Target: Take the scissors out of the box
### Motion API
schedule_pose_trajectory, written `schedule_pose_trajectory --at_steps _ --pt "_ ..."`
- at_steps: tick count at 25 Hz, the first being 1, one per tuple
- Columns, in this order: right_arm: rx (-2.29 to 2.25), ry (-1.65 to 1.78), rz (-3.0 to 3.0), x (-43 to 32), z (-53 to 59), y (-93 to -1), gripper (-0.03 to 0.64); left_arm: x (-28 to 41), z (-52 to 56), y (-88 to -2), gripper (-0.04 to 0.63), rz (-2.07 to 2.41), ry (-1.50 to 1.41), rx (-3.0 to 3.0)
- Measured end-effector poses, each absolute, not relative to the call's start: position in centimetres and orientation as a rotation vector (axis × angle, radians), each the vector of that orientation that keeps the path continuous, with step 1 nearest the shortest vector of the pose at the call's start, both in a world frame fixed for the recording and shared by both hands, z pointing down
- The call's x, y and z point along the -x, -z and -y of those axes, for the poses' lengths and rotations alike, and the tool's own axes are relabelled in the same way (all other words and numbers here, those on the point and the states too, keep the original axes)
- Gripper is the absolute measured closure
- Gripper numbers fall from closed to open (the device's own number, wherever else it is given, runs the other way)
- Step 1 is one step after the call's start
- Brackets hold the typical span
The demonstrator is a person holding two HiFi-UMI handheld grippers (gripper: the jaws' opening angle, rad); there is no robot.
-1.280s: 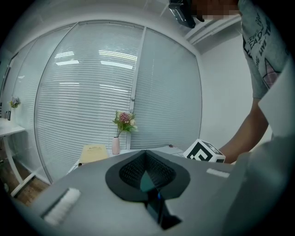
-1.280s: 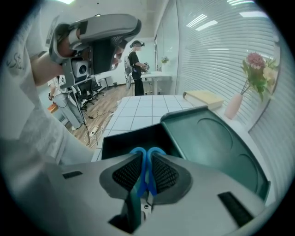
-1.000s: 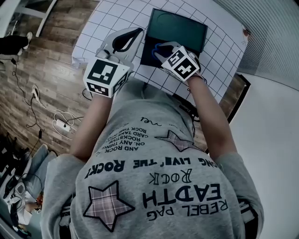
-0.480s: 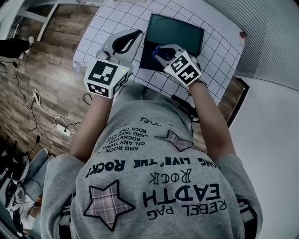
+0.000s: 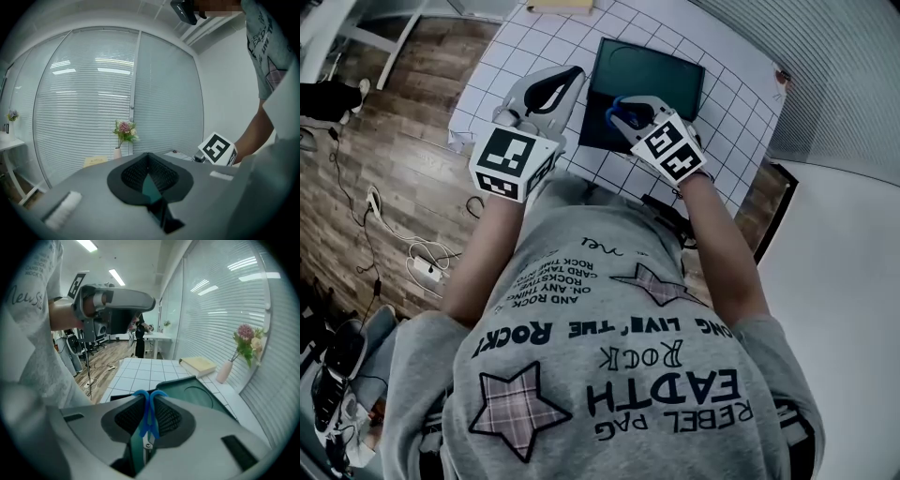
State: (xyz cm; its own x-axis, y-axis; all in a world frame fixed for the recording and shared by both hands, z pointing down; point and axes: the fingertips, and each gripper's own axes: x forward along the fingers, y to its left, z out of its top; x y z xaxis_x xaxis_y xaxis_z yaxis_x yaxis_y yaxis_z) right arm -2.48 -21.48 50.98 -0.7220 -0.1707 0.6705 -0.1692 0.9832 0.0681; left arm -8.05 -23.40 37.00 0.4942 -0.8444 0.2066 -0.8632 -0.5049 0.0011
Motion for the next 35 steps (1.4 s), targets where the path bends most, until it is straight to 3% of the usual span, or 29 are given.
schedule_pose_trajectory --at_steps 35 --pt "-0.588 -0.056 2.832 0.1 24.4 -36.4 0.538 7.4 24.8 -34.6 0.591 1.521 -0.221 -2.659"
